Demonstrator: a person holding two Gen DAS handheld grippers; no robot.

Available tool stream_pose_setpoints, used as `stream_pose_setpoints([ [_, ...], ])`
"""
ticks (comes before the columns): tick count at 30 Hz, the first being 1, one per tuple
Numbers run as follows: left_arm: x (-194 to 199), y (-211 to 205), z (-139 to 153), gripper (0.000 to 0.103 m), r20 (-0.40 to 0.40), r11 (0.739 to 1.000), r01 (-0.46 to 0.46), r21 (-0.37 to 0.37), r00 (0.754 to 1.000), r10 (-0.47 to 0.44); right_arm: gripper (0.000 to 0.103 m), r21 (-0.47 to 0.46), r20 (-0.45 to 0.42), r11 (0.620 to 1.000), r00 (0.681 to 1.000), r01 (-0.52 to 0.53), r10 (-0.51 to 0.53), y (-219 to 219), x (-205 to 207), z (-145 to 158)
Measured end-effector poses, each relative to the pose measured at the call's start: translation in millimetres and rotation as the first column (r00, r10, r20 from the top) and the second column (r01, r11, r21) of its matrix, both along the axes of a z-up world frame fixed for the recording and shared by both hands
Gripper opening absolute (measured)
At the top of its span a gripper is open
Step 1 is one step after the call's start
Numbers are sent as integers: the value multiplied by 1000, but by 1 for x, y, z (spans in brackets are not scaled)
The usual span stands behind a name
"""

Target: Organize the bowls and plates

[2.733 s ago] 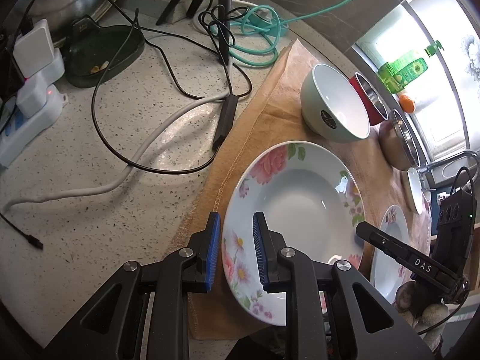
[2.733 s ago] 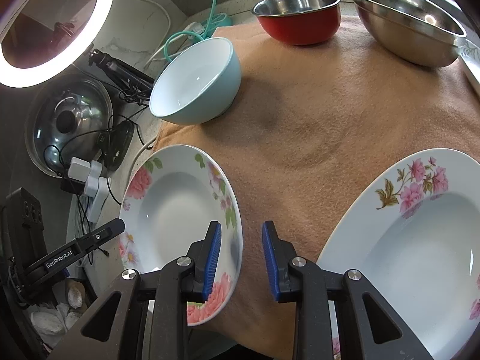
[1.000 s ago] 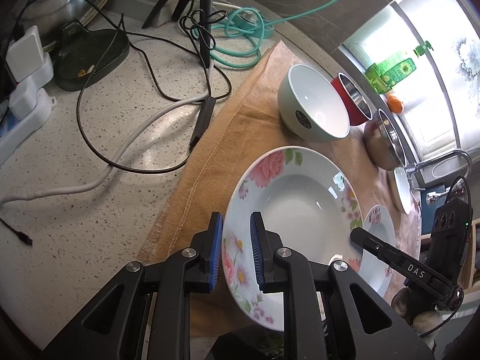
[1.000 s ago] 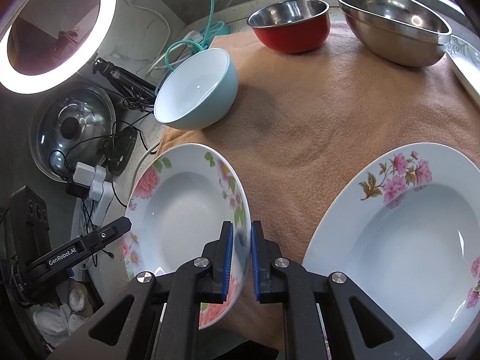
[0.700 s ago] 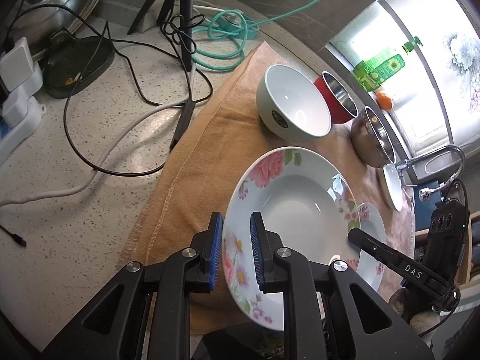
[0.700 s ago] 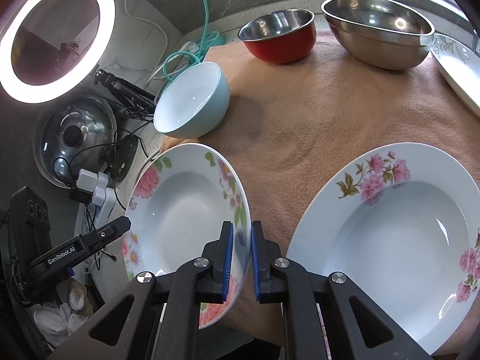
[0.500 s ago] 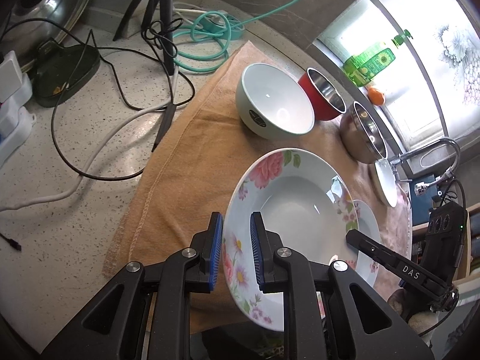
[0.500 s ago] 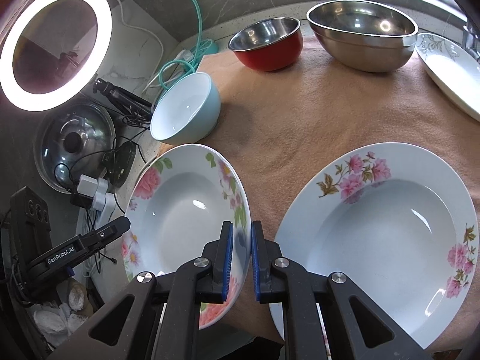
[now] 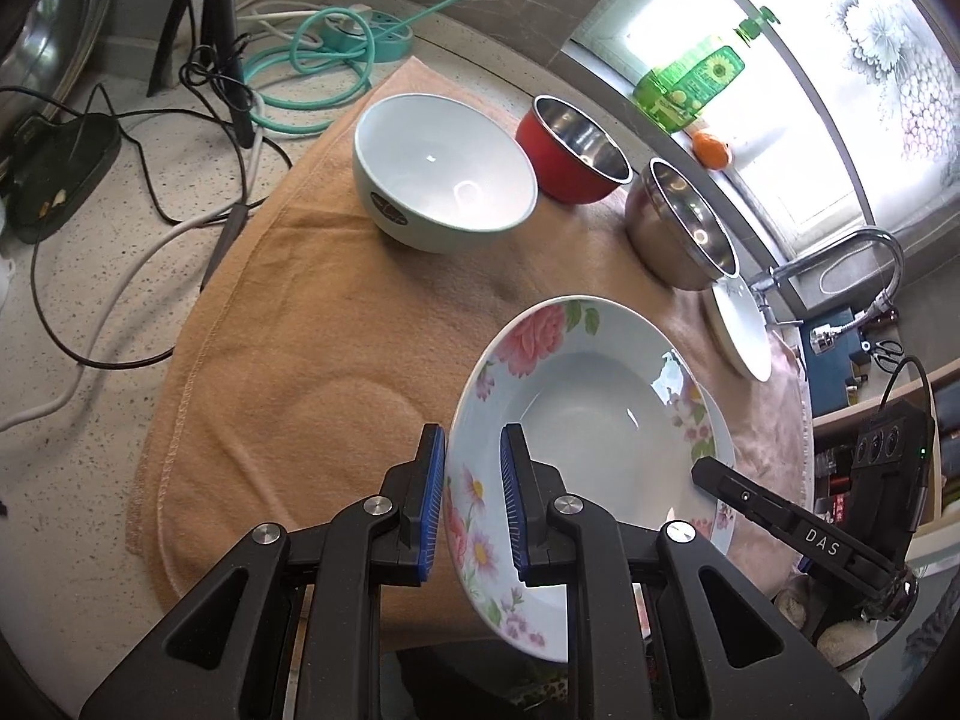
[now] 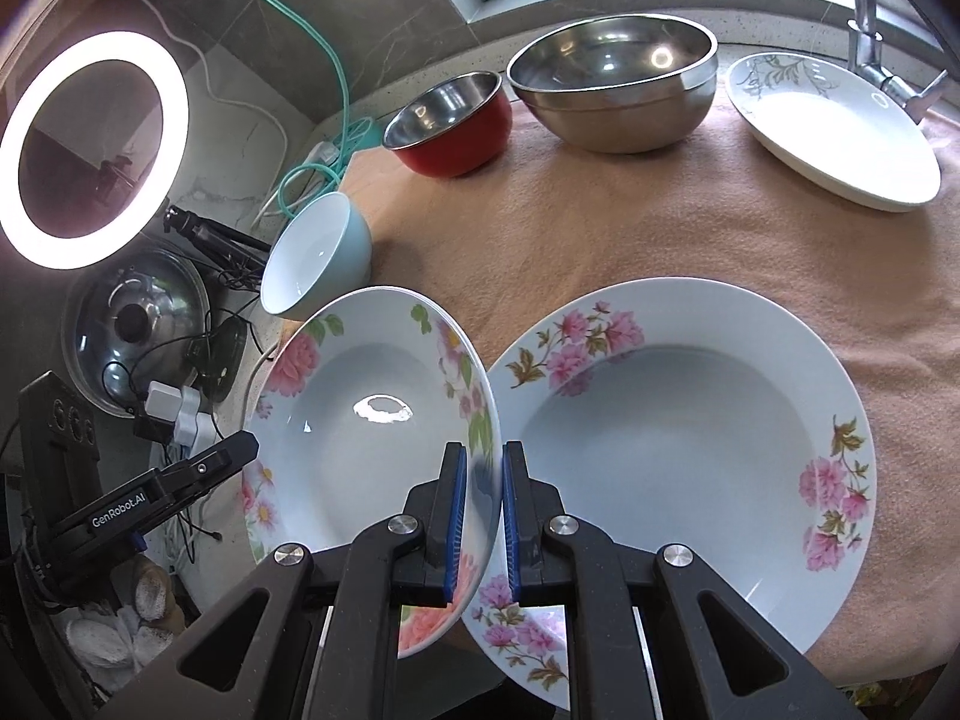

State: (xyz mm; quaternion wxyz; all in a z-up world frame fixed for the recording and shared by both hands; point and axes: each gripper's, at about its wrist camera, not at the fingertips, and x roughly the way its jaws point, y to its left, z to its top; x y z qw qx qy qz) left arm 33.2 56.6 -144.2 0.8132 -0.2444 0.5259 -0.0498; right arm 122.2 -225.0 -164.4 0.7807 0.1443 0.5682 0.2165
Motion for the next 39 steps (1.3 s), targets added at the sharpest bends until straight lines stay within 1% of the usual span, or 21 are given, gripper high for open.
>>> stream_pose_setpoints([
  [18,20,-53,-3,17,-11,994,105,-8,994,-105,11,-17,-8,995,995,102,-102,-62,-5,-2],
  [28,26,-76,-7,17,-19,990,143,-8,989,-143,11,-24,-24,989,989,143,-143,-87,-6,-7],
  [39,30,-93,-11,17,-31,985,170,-4,985,-170,11,-34,-35,986,985,165,-166,-104,-5,-14],
])
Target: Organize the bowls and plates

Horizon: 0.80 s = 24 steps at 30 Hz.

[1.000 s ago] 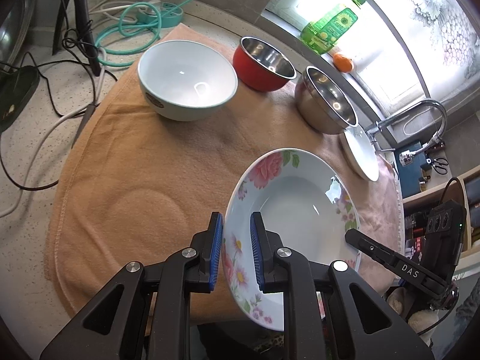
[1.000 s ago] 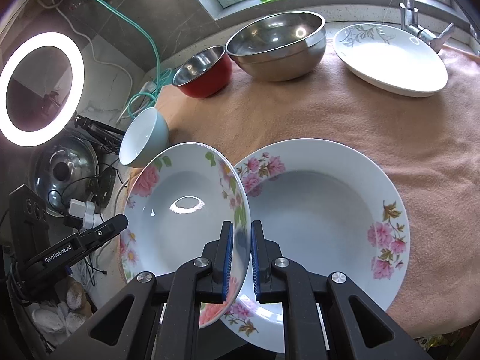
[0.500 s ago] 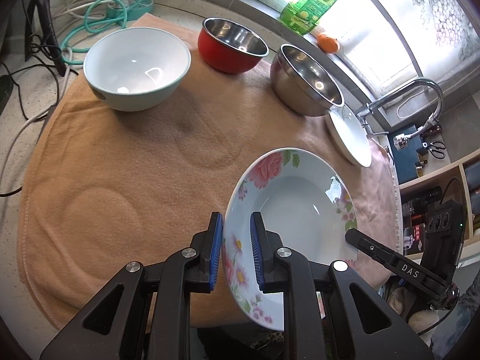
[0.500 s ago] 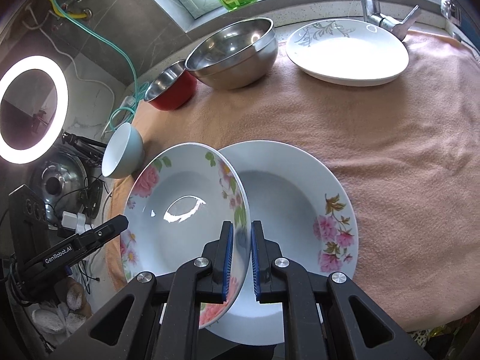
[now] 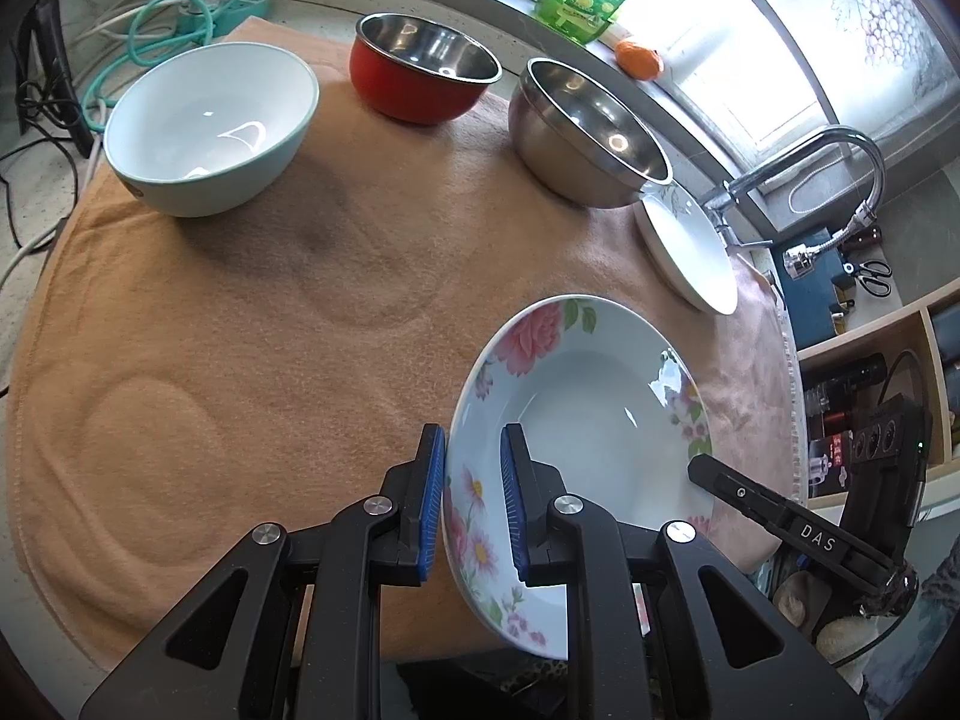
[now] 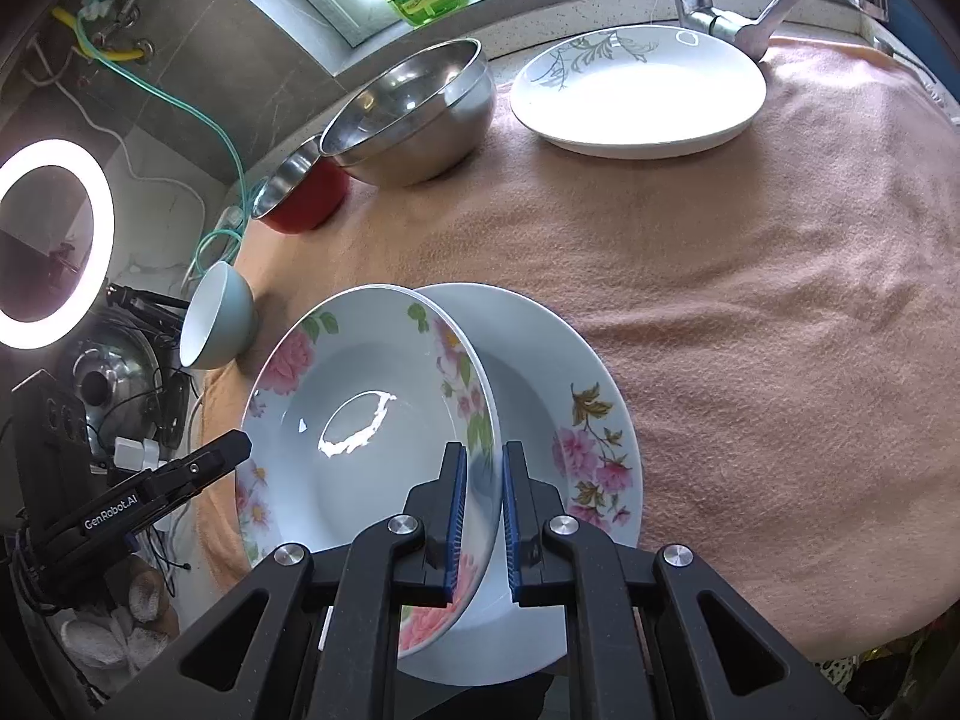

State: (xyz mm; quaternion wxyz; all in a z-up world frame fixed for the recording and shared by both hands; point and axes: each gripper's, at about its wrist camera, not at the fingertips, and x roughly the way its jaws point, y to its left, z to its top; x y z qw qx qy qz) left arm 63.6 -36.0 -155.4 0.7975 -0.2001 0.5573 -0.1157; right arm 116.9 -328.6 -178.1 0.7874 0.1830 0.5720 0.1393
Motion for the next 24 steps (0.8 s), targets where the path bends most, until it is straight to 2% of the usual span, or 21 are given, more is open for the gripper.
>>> stream_pose_setpoints([
  [24,2,-18,-12,17,-27,999,44,15,999,-43,11,-14,-25,999,999,46,-47,-13,1,-14],
])
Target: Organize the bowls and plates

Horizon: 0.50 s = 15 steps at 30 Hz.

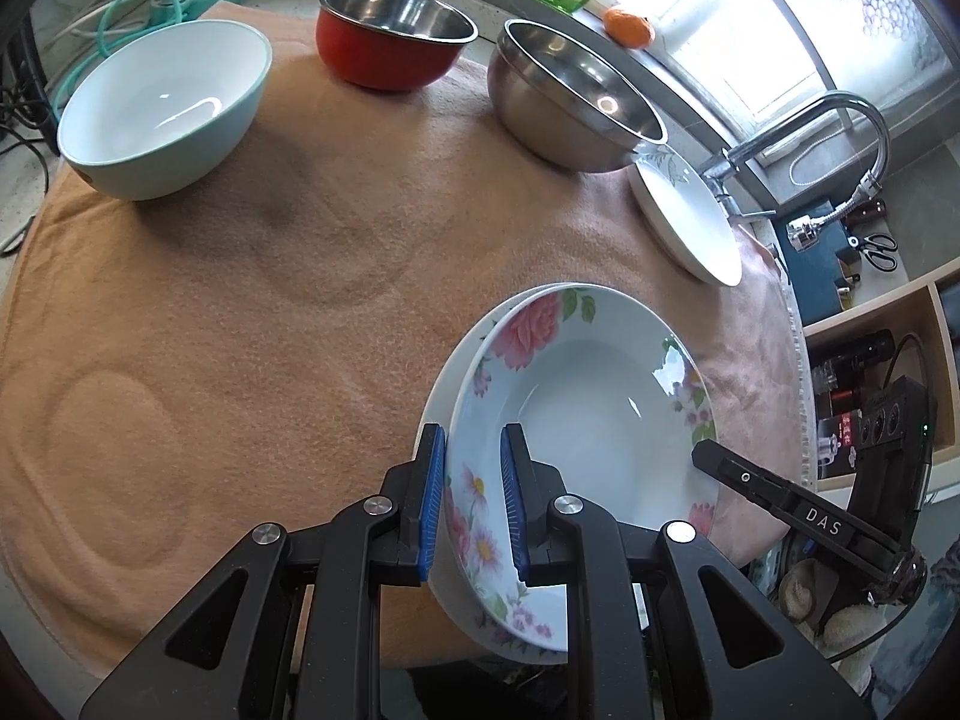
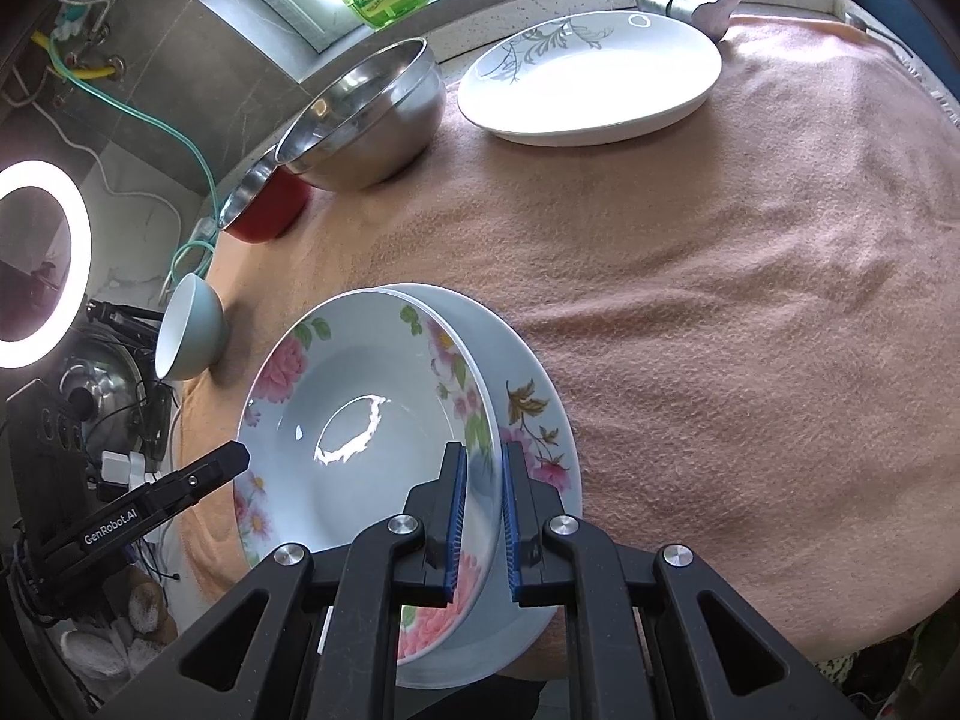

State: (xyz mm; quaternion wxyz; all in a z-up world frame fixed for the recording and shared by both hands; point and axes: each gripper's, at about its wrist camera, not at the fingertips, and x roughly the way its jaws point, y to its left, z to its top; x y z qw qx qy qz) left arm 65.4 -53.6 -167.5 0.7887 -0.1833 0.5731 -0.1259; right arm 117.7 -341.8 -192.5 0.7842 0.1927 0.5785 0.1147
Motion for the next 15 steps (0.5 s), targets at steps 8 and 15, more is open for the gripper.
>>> stream_pose_setpoints([
  [8,0,-2,-1,17,0,1000,9,7,1000,-9,11,-3,-5,1000,1000,4,-4,-1,-1,-3],
  [15,0,-3,-2,17,0,1000,16,10,1000,-16,11,-6,-3,1000,1000,3,-3,0,-1,-3],
])
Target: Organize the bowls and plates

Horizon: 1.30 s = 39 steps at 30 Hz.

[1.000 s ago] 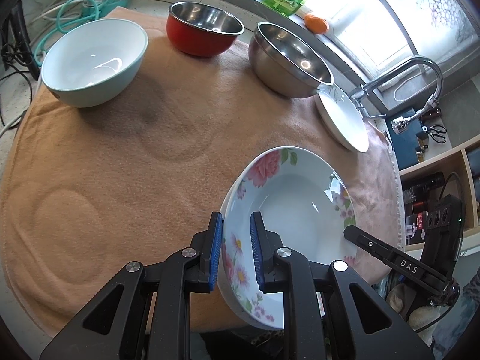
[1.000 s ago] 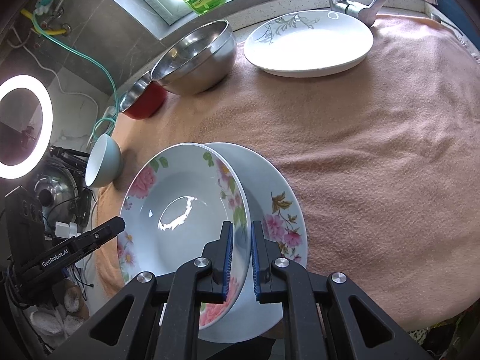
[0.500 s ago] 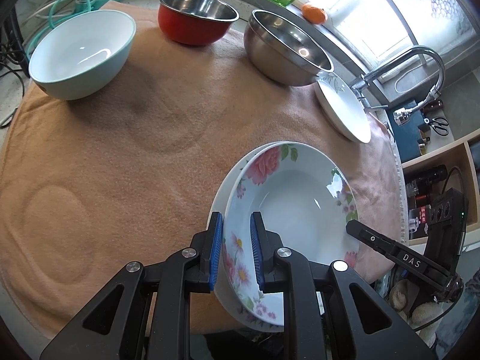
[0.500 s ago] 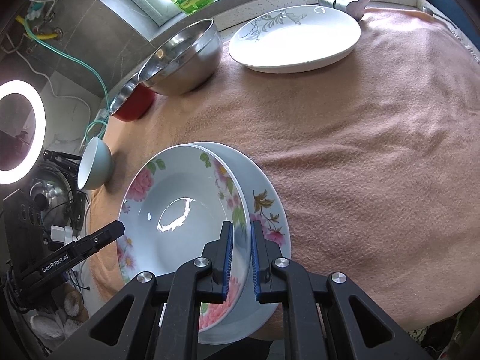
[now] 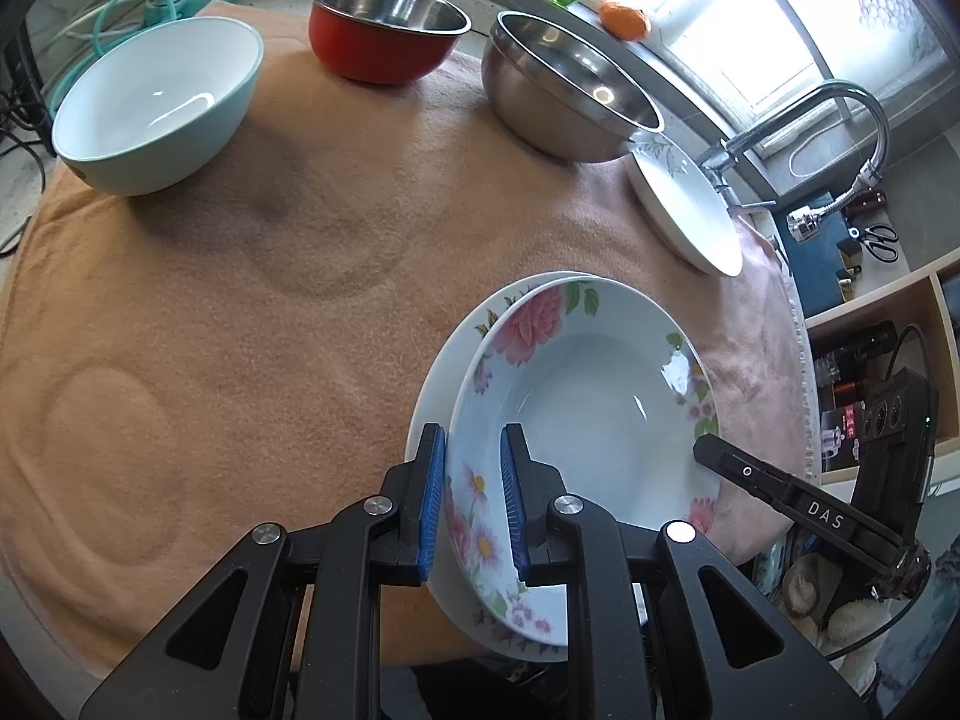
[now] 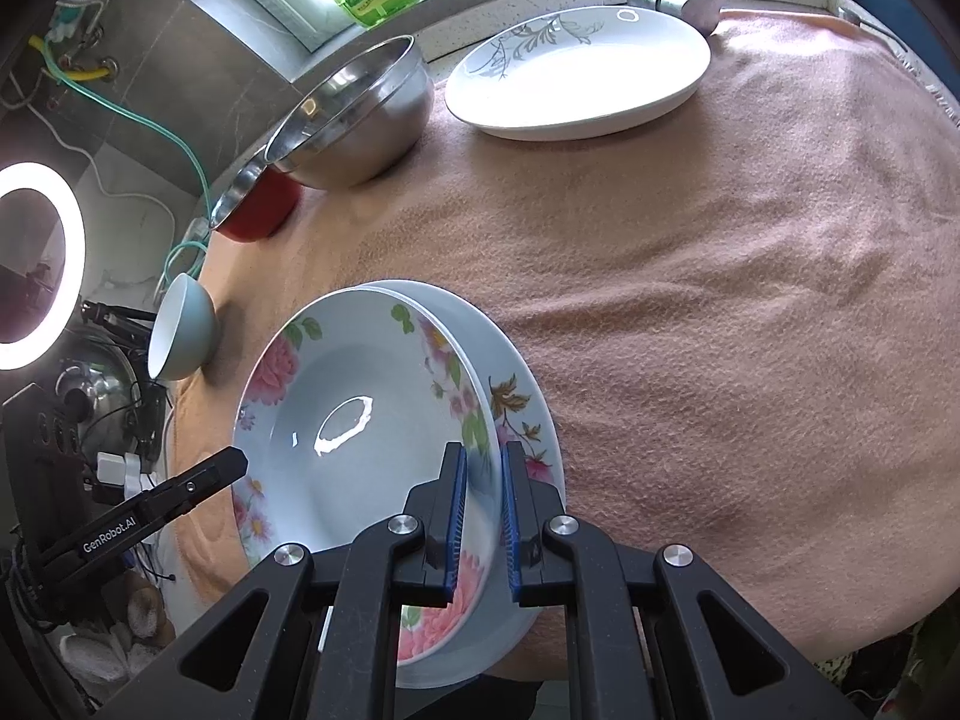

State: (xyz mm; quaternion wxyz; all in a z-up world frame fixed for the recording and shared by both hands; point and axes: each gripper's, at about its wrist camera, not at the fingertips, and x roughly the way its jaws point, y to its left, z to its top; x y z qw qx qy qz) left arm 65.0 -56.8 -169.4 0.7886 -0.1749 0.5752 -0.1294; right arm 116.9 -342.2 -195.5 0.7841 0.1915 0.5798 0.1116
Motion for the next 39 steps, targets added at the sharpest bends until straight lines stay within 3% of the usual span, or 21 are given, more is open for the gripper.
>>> stream_pose_setpoints([
  [39,-3,-1,-2,17,0,1000,21,0,1000,-21,13,-15,-7,1000,1000,12,-12,-2,-7,2],
])
